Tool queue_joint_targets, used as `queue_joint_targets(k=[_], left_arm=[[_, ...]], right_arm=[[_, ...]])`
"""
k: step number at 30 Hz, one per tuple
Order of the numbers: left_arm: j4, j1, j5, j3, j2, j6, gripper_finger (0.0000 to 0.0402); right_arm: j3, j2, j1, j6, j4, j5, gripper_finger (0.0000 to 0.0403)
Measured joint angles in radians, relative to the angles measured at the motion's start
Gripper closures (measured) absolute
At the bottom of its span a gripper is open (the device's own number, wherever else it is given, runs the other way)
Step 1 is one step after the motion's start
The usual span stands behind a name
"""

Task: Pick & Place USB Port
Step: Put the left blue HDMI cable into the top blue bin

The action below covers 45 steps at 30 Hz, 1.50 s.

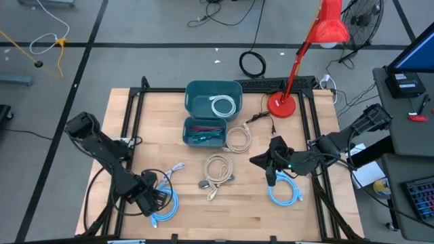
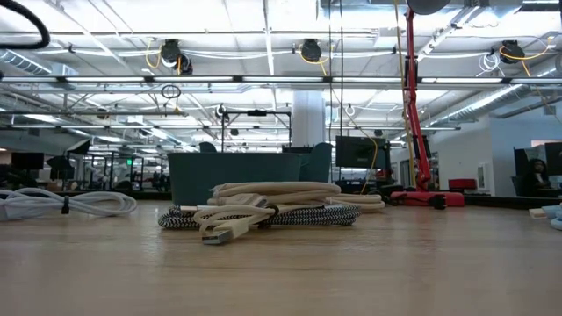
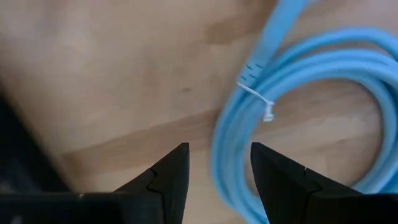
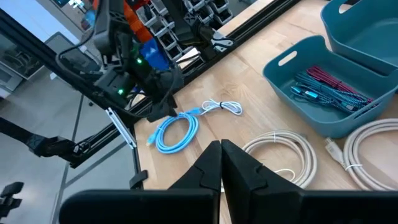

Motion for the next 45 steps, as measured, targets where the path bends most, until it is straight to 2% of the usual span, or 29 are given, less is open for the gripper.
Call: queue_joint_targets(k=[3, 17, 20, 24, 25, 33, 37, 41, 45], left_arm=[[0.073, 0.000, 0.000, -0.045, 0.000, -0.014, 0.0227], [0.144, 0.008, 0.025, -0.114, -0.003, -0.011, 0.0233], [0.144, 0.025, 0.038, -0.115, -0.003, 0.024, 0.0270], [0.144, 0.055, 0.070, -0.116, -0.003, 0.076, 0.0361], [0.148, 0.063, 0.073, -0.115, -0.004, 0.090, 0.0369], [0.120, 0.101, 0.063, -0.037, -0.036, 0.183, 0.0369], [0.046, 0.112, 0.054, 0.014, -0.048, 0.206, 0.0369], [-0.081, 0.149, -0.015, 0.107, -0.066, 0.270, 0.0369], [-0.220, 0.253, -0.113, 0.207, -0.096, 0.394, 0.0369]], right_arm=[[0.000, 0.000, 0.000, 0.002, 0.000, -0.019, 0.0403], [0.000, -0.003, -0.006, -0.001, 0.000, -0.024, 0.0403], [0.000, -0.003, -0.006, -0.010, 0.000, -0.023, 0.0403], [0.000, -0.003, -0.006, -0.015, 0.002, -0.022, 0.0403], [0.000, -0.003, -0.006, -0.016, 0.004, -0.022, 0.0403], [0.000, -0.003, -0.006, -0.020, 0.016, -0.022, 0.0403], [0.000, -0.003, -0.006, -0.023, 0.016, -0.020, 0.0403], [0.000, -0.003, -0.007, -0.024, 0.016, -0.018, 0.0403], [0.000, -0.003, -0.020, -0.028, 0.023, -0.017, 0.0403]])
